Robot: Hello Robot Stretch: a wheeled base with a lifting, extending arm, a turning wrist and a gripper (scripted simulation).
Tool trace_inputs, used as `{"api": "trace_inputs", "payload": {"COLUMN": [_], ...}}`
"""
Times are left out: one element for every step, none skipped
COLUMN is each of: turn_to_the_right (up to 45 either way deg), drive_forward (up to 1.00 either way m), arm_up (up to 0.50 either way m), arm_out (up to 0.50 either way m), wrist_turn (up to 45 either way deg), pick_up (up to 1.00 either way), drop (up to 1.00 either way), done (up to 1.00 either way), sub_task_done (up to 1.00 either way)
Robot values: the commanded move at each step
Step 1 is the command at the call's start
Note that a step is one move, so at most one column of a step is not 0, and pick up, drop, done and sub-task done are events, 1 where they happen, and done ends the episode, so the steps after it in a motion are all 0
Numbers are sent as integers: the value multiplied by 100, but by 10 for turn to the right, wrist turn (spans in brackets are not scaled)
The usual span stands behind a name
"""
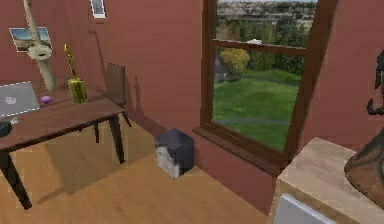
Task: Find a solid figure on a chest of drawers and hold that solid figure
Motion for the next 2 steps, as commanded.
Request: {"api": "trace_inputs", "payload": {"turn_to_the_right": [-150, 450], "drive_forward": [0, 0], "arm_up": [0, 0], "arm_out": [0, 0], "wrist_turn": [0, 0], "pick_up": [0, 0], "drop": [0, 0], "done": [0, 0], "sub_task_done": [0, 0]}}
